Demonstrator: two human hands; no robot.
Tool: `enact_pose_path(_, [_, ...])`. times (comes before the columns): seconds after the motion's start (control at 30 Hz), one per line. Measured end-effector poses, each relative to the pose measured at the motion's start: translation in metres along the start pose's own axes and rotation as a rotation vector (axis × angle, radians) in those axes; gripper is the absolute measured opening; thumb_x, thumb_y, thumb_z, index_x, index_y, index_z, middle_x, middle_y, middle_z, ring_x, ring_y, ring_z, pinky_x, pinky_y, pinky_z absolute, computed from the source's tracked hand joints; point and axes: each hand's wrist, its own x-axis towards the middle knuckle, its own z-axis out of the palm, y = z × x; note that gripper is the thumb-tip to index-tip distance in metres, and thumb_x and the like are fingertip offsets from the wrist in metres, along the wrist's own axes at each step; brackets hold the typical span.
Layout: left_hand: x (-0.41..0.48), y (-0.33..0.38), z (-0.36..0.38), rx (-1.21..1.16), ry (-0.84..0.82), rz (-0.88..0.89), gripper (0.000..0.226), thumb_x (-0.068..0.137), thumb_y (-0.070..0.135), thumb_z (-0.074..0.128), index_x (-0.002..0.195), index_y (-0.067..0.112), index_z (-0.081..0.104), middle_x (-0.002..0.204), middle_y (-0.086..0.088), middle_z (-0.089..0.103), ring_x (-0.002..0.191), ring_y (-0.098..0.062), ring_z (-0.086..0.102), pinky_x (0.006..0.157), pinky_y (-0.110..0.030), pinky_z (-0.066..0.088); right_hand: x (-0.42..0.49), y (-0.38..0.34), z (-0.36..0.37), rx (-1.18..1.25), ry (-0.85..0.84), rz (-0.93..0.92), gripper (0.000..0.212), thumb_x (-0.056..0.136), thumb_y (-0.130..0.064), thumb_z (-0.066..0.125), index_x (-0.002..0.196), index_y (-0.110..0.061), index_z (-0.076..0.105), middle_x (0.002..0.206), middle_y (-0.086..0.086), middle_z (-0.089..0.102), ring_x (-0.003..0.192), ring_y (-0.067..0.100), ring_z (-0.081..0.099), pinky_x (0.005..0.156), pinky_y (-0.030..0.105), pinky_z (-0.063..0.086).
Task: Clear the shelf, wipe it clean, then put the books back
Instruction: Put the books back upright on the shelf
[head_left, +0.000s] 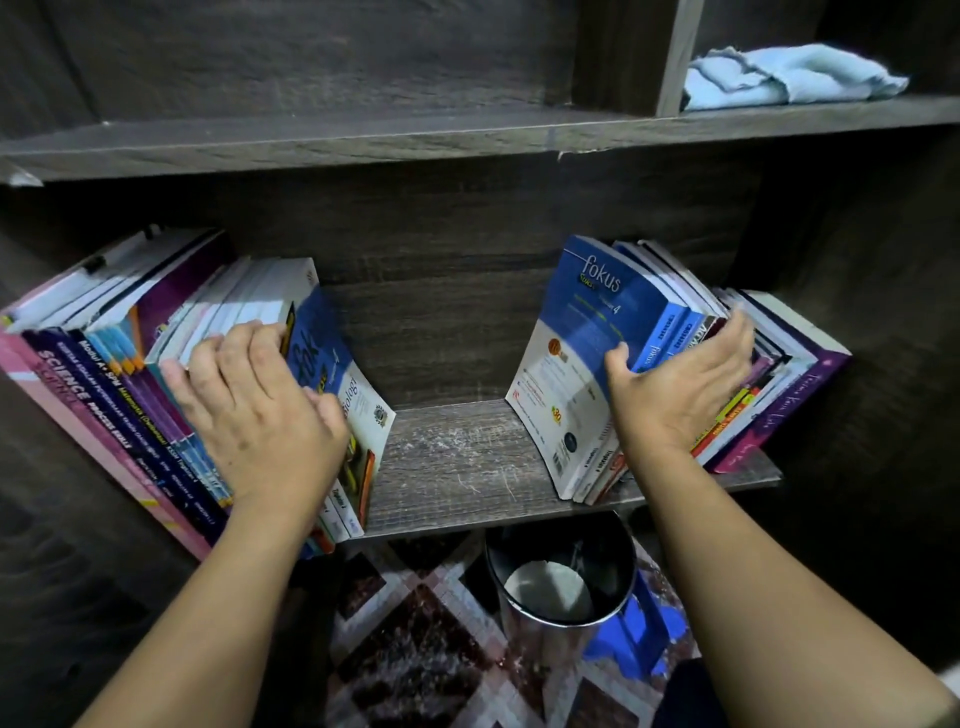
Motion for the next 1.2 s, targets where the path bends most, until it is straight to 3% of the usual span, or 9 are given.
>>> enact_pose_path(0.17, [-0.001, -0.002, 0.001, -0.011, 0.009, 0.029, 0.062, 0.070, 0.015, 0.059, 0.127, 0.000, 0.041, 0.130, -0.019, 0.042, 0.126, -0.038, 0.029, 0.118, -0.054, 0.004, -0.009, -0.003, -0.001, -0.387, 0.112, -0.313, 0.106, 0.068, -0.036, 0.065, 0.149, -0.024, -0.002, 0.154, 0.017, 0.002, 0.139, 0.033, 0.006, 0.113, 0.052, -0.008])
enact_pose_path(0.23, [-0.001, -0.003, 0.001, -0.016, 0.015, 0.035, 0.062, 0.070, 0.016, 0.056, 0.128, 0.000, 0.041, 0.130, -0.019, 0.042, 0.126, -0.038, 0.029, 0.118, -0.054, 0.004, -0.018, -0.008, 0.002, -0.512, -0.147, -0.541, 0.097, 0.074, -0.029, 0.065, 0.153, -0.025, 0.009, 0.159, 0.014, 0.007, 0.145, 0.034, 0.002, 0.111, 0.055, -0.014])
enact_pose_path(0.33, [-0.002, -0.007, 0.001, -0.023, 0.024, 0.055, 0.063, 0.070, 0.018, 0.053, 0.129, 0.001, 0.041, 0.131, -0.018, 0.042, 0.127, -0.037, 0.030, 0.118, -0.054, 0.005, -0.041, 0.002, 0.013, -0.982, -0.623, -0.830, 0.062, 0.097, -0.036, 0.037, 0.154, -0.019, 0.019, 0.162, 0.013, 0.008, 0.148, 0.038, -0.006, 0.111, 0.063, -0.017])
enact_pose_path(0.47, [-0.003, -0.012, 0.002, -0.021, 0.032, 0.094, 0.065, 0.069, 0.016, 0.061, 0.130, 0.001, 0.042, 0.130, -0.017, 0.044, 0.126, -0.037, 0.034, 0.117, -0.054, 0.008, -0.050, 0.005, 0.018, -1.219, -0.681, -0.827, 0.060, 0.101, -0.042, 0.028, 0.153, -0.015, 0.020, 0.162, 0.016, 0.003, 0.146, 0.043, -0.010, 0.099, 0.068, -0.027])
enact_pose_path(0.63, [0.000, -0.018, -0.001, -0.108, 0.125, 0.134, 0.051, 0.079, 0.027, 0.054, 0.125, 0.005, 0.052, 0.126, -0.013, 0.052, 0.119, -0.032, 0.042, 0.112, -0.049, 0.017, -0.055, -0.026, 0.012, -0.722, -0.633, -0.709, 0.062, 0.086, -0.042, 0.061, 0.141, -0.019, 0.044, 0.152, 0.017, 0.034, 0.144, 0.039, 0.020, 0.112, 0.064, 0.002])
enact_pose_path(0.77, [0.008, -0.037, -0.010, -0.221, 0.356, 0.136, 0.035, 0.087, 0.022, 0.052, 0.116, 0.004, 0.060, 0.123, -0.017, 0.056, 0.111, -0.037, 0.048, 0.103, -0.050, 0.033, -0.080, -0.075, 0.008, -0.184, -0.499, -0.835, 0.058, 0.065, -0.030, 0.078, 0.120, -0.015, 0.065, 0.128, 0.015, 0.060, 0.123, 0.038, 0.052, 0.104, 0.059, 0.036])
enact_pose_path(0.9, [0.014, -0.065, -0.013, -0.232, 0.421, 0.012, 0.041, 0.084, 0.008, 0.053, 0.124, -0.003, 0.053, 0.131, -0.029, 0.045, 0.122, -0.046, 0.039, 0.111, -0.052, 0.026, -0.109, -0.128, 0.006, 0.196, -0.744, -0.876, 0.068, 0.076, -0.024, 0.070, 0.139, -0.016, 0.049, 0.146, 0.012, 0.043, 0.133, 0.031, 0.041, 0.108, 0.048, 0.037])
enact_pose_path(1.03, [0.013, -0.084, -0.010, -0.246, 0.399, 0.017, 0.048, 0.086, 0.003, 0.050, 0.133, -0.009, 0.046, 0.139, -0.030, 0.039, 0.129, -0.047, 0.036, 0.115, -0.049, 0.023, -0.134, -0.164, 0.015, 0.321, -0.956, -0.912, 0.082, 0.084, -0.027, 0.065, 0.153, -0.025, 0.020, 0.161, 0.005, 0.013, 0.144, 0.026, 0.023, 0.114, 0.044, 0.031])
enact_pose_path(1.2, [0.010, -0.089, -0.006, -0.227, 0.370, 0.079, 0.051, 0.086, 0.000, 0.051, 0.136, -0.010, 0.042, 0.143, -0.031, 0.036, 0.136, -0.048, 0.030, 0.119, -0.045, 0.018, -0.150, -0.177, 0.028, 0.329, -0.934, -0.870, 0.067, 0.085, -0.037, 0.062, 0.145, -0.038, 0.031, 0.160, 0.003, 0.011, 0.140, 0.032, 0.029, 0.107, 0.048, 0.038])
